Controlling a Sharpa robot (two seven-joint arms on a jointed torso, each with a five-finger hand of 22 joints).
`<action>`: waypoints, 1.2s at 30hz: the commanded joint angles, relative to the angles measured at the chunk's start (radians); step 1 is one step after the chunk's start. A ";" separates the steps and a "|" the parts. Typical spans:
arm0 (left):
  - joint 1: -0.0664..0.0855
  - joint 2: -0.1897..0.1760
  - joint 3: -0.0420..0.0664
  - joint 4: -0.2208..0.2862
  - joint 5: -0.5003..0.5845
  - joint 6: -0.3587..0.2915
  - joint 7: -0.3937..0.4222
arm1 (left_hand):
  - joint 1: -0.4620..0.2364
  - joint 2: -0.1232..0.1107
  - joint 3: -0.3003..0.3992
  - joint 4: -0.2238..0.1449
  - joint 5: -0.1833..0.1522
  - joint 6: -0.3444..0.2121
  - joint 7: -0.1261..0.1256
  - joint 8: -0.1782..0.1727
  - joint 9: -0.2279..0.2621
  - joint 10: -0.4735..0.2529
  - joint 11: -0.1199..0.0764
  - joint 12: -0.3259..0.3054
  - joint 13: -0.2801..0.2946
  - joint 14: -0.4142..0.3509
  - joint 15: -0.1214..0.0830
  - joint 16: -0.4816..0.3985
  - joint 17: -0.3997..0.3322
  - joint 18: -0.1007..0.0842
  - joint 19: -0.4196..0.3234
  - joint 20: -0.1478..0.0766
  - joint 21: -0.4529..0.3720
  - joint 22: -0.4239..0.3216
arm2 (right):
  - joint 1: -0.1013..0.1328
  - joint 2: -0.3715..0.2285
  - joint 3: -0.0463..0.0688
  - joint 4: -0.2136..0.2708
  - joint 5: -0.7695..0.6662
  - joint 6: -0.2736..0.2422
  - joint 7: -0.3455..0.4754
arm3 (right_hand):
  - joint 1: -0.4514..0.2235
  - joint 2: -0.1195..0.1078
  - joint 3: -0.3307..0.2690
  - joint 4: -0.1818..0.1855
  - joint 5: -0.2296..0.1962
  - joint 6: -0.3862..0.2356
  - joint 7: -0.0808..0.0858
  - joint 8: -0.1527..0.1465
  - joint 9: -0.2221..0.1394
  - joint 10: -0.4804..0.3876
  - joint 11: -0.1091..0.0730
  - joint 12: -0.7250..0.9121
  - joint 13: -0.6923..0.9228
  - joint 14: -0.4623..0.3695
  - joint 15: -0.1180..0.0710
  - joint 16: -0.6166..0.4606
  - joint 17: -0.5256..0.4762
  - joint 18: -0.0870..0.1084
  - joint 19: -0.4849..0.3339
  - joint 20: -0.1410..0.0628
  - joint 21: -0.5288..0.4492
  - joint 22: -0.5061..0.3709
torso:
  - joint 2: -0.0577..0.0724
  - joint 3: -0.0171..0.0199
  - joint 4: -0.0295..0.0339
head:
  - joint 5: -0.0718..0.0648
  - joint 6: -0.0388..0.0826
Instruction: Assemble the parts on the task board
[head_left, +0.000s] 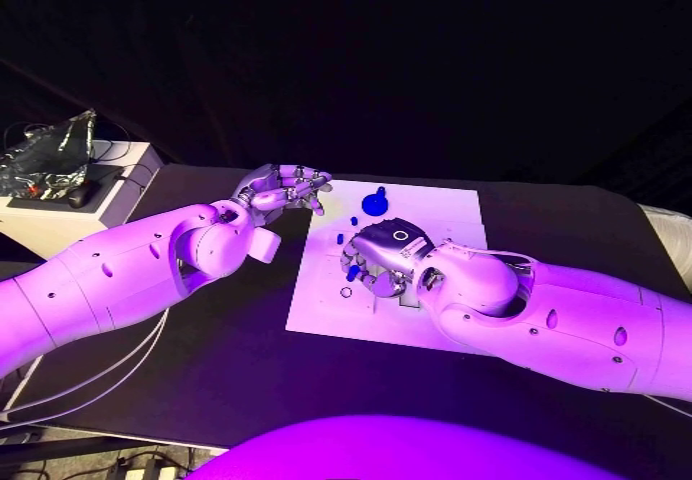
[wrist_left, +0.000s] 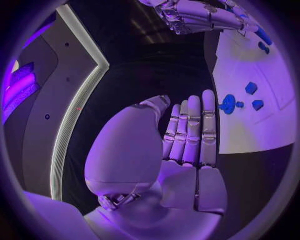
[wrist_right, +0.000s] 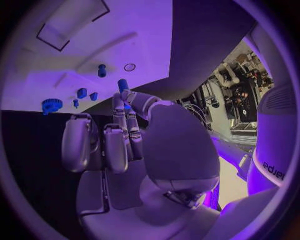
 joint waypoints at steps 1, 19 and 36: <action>0.000 0.003 0.001 0.001 0.006 0.014 0.004 | 0.002 0.005 0.007 -0.001 -0.003 -0.004 0.003 -0.003 -0.002 -0.005 -0.001 -0.006 -0.001 -0.001 -0.001 -0.005 0.000 0.012 -0.005 -0.001 -0.002 0.001 | -0.005 0.004 -0.002 0.000 -0.048 0.049 -0.014 | -0.003 0.002 0.004 0.001 0.004 0.005 0.003 0.014 0.028 0.016 -0.020 -0.004 0.001 0.043 -0.008 0.003 0.000 -0.015 0.056 -0.008 0.000 0.179 | 0.000 0.0006 -0.0007 | 0.002 -0.004; 0.000 0.005 0.001 -0.001 0.005 0.016 0.003 | 0.002 0.005 0.007 -0.001 -0.003 -0.004 0.003 -0.003 -0.002 -0.005 -0.001 -0.006 -0.001 -0.001 -0.001 -0.005 0.000 0.012 -0.005 -0.001 -0.002 0.001 | -0.031 0.020 -0.006 -0.005 -0.053 0.038 -0.013 | -0.004 0.002 0.006 0.000 0.003 0.006 0.003 0.015 0.029 0.017 -0.021 -0.005 0.001 0.043 -0.008 0.002 -0.001 -0.014 0.055 -0.009 -0.003 0.179 | 0.000 0.0003 -0.0006 | 0.008 -0.013; 0.000 0.005 0.001 -0.001 0.005 0.019 0.001 | 0.002 0.005 0.007 -0.001 -0.003 -0.004 0.003 -0.003 -0.002 -0.005 -0.001 -0.006 -0.001 -0.001 -0.001 -0.005 0.000 0.012 -0.005 -0.001 -0.002 0.001 | -0.039 0.030 -0.006 -0.021 -0.060 0.033 -0.017 | -0.004 0.002 0.007 -0.001 0.003 0.006 0.003 0.015 0.029 0.018 -0.021 -0.006 0.001 0.043 -0.008 0.002 -0.002 -0.015 0.056 -0.009 -0.001 0.179 | 0.000 0.0005 -0.0003 | 0.011 -0.014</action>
